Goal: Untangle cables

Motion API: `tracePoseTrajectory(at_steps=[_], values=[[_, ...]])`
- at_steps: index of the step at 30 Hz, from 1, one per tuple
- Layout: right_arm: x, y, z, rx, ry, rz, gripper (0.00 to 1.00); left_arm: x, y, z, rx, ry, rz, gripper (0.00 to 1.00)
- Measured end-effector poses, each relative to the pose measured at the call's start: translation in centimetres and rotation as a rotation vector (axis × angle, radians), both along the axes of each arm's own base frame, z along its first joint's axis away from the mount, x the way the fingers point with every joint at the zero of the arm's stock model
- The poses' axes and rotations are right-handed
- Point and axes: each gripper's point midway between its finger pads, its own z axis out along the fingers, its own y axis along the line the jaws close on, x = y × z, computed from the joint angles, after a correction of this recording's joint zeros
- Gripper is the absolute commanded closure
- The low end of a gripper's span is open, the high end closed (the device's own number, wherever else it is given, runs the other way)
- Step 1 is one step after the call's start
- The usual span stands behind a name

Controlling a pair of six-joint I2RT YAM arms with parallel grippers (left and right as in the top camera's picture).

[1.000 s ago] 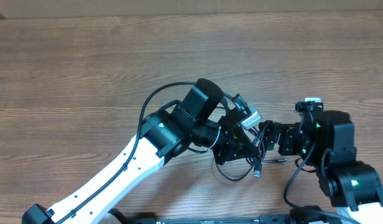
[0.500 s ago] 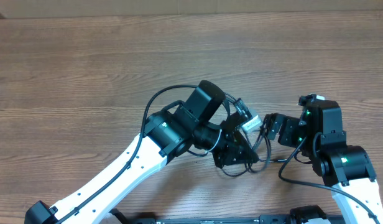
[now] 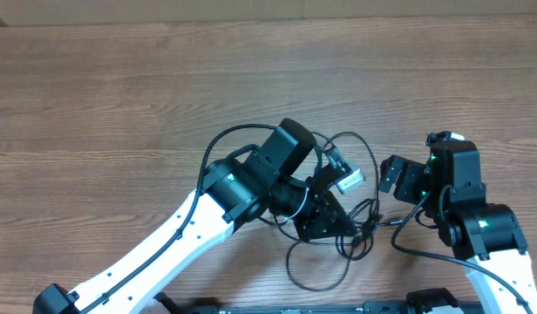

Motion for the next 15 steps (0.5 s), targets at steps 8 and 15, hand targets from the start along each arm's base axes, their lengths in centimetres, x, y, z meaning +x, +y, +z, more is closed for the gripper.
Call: tracePoseTrajectory(at_steps=[8, 15], values=[[-2.6, -0.3, -1.6, -0.002, 0.124, -0.013, 0.0, 2.3, 1.4, -2.9, 0.182, -0.056, 0.154, 0.96], [-4.5, 1.2, -2.5, 0.078, 0.212, 0.03, 0.0, 5.6, 3.8, -4.8, 0.318, -0.087, 0.324, 0.96]])
